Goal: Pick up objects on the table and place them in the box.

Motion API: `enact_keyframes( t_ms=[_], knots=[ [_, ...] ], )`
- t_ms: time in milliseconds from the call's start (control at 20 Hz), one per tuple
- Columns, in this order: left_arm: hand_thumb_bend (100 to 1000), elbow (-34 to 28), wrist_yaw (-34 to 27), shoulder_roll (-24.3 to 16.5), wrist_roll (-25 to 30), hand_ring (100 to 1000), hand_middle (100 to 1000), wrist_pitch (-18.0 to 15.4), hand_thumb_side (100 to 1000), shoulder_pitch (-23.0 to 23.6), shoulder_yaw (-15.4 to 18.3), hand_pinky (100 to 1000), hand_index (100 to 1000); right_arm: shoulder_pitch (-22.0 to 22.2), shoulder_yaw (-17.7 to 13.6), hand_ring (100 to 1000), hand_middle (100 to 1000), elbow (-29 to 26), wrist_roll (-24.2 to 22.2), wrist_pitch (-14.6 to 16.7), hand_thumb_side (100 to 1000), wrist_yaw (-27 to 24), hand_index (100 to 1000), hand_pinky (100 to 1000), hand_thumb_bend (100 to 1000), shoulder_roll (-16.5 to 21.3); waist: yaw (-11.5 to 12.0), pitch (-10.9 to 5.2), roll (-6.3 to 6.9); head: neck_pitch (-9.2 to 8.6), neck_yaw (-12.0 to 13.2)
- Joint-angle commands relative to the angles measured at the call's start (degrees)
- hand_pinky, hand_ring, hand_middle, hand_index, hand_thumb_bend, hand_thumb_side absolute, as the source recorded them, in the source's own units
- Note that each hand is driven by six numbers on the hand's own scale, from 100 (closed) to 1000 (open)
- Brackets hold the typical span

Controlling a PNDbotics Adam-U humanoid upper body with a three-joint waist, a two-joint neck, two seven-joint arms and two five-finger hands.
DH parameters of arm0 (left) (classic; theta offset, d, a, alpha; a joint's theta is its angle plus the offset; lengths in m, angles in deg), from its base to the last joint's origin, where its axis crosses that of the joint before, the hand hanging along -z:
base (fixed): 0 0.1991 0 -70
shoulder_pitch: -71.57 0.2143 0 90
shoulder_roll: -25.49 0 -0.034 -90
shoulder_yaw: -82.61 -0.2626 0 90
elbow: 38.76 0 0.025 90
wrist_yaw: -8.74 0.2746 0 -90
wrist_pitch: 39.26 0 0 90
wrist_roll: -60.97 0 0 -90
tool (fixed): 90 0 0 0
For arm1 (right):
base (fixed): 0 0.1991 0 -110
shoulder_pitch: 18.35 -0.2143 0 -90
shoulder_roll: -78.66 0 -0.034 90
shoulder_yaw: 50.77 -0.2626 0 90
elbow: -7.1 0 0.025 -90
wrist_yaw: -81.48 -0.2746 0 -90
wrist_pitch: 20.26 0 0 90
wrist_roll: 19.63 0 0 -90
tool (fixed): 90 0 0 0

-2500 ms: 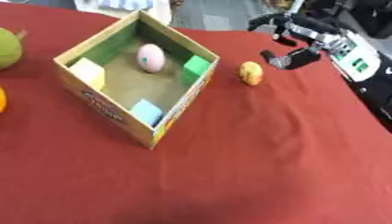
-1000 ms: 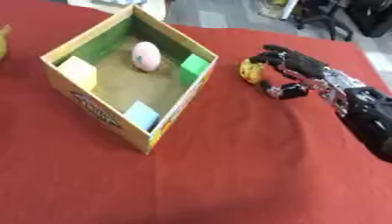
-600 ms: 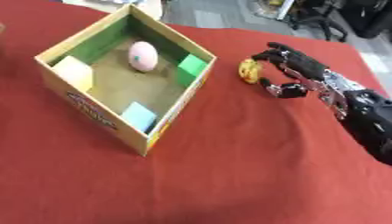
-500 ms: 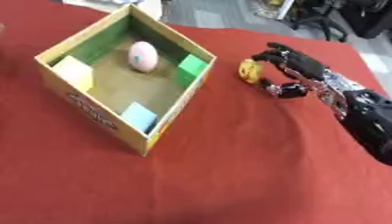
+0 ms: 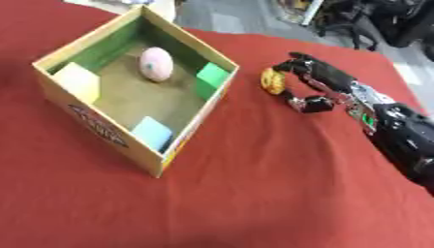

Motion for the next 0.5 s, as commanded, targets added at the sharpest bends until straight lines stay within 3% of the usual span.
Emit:
enact_keyframes(
  t_ms=[50, 300, 500],
  knots=[
    [100, -0.9, 0.5, -0.9, 0.2, 818, 789, 0.0, 594, -1.0, -0.1, 839, 790, -0.5, -0.8, 100, 800, -0.4, 2.0, 2.4, 122, -0.1, 957, 1000, 100, 2.5, 0.1, -0.13, -0.55, -1.02, -0.4],
    [100, -0.9, 0.8, -0.8, 0.4, 819, 790, 0.2, 596, -1.0, -0.3, 839, 790, -0.7, -1.2, 100, 693, 0.4, 3.4, 2.4, 149, 0.5, 871, 1000, 100, 2.9, -0.1, 0.09, -0.63, -1.26, -0.5],
    [100, -0.9, 1.0, -0.9, 0.2, 819, 790, 0.4, 595, -0.7, -0.3, 838, 790, -0.8, -1.5, 100, 558, 0.9, 5.4, 2.4, 171, 1.2, 750, 977, 100, 3.1, -0.4, -0.07, -0.63, -0.81, -0.2]
  ],
)
